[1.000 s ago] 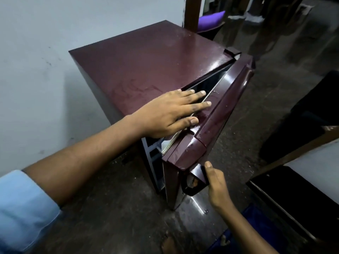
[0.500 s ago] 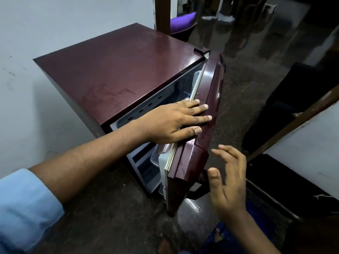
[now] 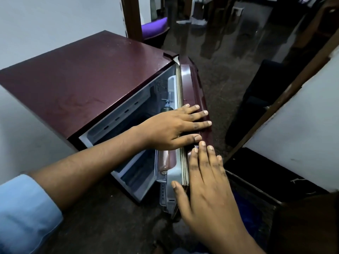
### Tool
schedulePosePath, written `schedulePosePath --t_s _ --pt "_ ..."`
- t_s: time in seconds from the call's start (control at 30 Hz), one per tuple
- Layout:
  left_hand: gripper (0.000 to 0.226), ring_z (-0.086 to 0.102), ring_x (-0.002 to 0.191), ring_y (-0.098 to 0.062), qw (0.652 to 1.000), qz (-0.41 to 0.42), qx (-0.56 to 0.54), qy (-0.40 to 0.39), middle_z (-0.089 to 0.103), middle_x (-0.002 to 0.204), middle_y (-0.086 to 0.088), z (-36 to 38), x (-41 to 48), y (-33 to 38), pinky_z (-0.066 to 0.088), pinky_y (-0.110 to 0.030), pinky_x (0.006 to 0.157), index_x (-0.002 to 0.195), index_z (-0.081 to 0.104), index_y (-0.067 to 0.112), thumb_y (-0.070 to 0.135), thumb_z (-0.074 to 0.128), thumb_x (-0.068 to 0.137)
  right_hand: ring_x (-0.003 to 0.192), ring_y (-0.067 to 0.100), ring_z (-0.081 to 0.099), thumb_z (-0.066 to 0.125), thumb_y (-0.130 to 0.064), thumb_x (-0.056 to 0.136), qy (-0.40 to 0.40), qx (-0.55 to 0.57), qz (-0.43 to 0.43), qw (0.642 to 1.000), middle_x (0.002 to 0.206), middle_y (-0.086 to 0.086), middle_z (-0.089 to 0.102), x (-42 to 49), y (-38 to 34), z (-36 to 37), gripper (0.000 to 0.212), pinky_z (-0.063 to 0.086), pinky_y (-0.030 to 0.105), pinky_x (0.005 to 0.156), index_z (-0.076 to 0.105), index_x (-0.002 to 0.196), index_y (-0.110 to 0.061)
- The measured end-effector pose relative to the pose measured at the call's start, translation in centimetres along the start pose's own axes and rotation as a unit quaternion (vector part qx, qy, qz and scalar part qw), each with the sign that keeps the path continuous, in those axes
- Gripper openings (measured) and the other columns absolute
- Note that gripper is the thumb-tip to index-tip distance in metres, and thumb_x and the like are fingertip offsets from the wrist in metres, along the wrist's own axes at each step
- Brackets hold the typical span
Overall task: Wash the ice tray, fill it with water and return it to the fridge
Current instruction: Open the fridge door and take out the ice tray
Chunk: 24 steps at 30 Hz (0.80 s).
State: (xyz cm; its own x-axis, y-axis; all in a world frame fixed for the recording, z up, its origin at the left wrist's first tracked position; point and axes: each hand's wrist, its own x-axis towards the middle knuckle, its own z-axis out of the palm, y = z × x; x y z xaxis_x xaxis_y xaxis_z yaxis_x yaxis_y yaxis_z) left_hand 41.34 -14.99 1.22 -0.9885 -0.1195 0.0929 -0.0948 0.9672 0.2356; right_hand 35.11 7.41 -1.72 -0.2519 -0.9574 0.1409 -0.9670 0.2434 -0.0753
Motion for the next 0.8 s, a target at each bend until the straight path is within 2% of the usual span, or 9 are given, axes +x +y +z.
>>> schedulePosePath --t_s 0.13,0.3,0.4,0.53,0.6,0.7,0.8 --pt "0.057 0.011 0.164 -0.027 1.000 0.013 -0.001 0.009 0.025 0.174 -0.006 0.6 1.8 0.5 0.008 -0.046 0.135 0.165 0.036 0.023 0.045 0.040 0.113 0.158 0.036 0.021 0.026 -0.063 0.101 -0.026 -0.021 0.027 0.999 0.169 0.021 0.022 0.0 1.8 -1.2 0.087 0.021 0.052 0.128 0.029 0.161 0.001" --pt "0.059 0.017 0.163 -0.030 0.999 0.029 0.020 0.026 0.029 0.173 -0.007 1.5 4.7 1.9 0.013 -0.047 0.134 0.165 0.035 0.020 0.045 0.039 0.112 0.151 0.043 0.036 0.037 -0.051 0.099 0.006 -0.044 0.042 0.998 0.162 0.027 0.037 -0.3 4.1 -1.6 0.080 0.019 0.053 0.119 0.040 0.154 0.007" --pt "0.060 0.017 0.164 -0.030 0.999 0.031 0.025 0.032 0.029 0.173 -0.006 2.1 6.5 2.5 0.015 -0.048 0.133 0.165 0.035 0.020 0.046 0.039 0.111 0.153 0.043 0.032 0.037 -0.054 0.099 -0.008 -0.055 0.062 0.996 0.164 0.028 0.032 -0.4 5.4 -1.5 0.083 0.017 0.054 0.121 0.036 0.156 0.007" --pt "0.064 0.012 0.164 -0.028 0.999 0.039 0.020 0.031 0.026 0.174 -0.005 2.6 8.9 2.9 0.013 -0.047 0.133 0.166 0.032 0.019 0.051 0.035 0.111 0.153 0.043 0.031 0.035 -0.059 0.098 -0.012 -0.065 0.107 0.992 0.163 0.028 0.034 0.2 7.7 -1.7 0.086 0.026 0.061 0.124 0.040 0.155 0.006" --pt "0.067 0.011 0.165 -0.027 0.998 0.045 0.021 0.033 0.025 0.175 -0.004 2.9 10.1 3.0 0.011 -0.045 0.134 0.166 0.031 0.020 0.054 0.033 0.109 0.155 0.041 0.027 0.034 -0.059 0.099 -0.015 -0.064 0.126 0.990 0.165 0.027 0.032 0.7 9.0 -1.8 0.085 0.021 0.061 0.125 0.037 0.156 0.004" --pt "0.071 0.012 0.165 -0.026 0.997 0.056 0.024 0.053 0.025 0.175 -0.006 3.6 11.8 3.2 0.008 -0.041 0.134 0.167 0.031 0.019 0.056 0.045 0.107 0.159 0.038 0.018 0.032 -0.057 0.101 -0.014 -0.065 0.143 0.988 0.168 0.024 0.025 1.4 11.2 -1.7 0.083 0.011 0.058 0.128 0.030 0.160 0.002" --pt "0.078 0.013 0.165 -0.027 0.995 0.063 0.014 0.079 0.025 0.175 -0.008 4.4 13.5 3.5 0.007 -0.042 0.134 0.166 0.031 0.016 0.054 0.058 0.104 0.160 0.037 0.012 0.029 -0.056 0.102 -0.002 -0.065 0.156 0.986 0.170 0.023 0.020 2.1 13.3 -1.3 0.083 0.008 0.057 0.129 0.026 0.162 0.001"
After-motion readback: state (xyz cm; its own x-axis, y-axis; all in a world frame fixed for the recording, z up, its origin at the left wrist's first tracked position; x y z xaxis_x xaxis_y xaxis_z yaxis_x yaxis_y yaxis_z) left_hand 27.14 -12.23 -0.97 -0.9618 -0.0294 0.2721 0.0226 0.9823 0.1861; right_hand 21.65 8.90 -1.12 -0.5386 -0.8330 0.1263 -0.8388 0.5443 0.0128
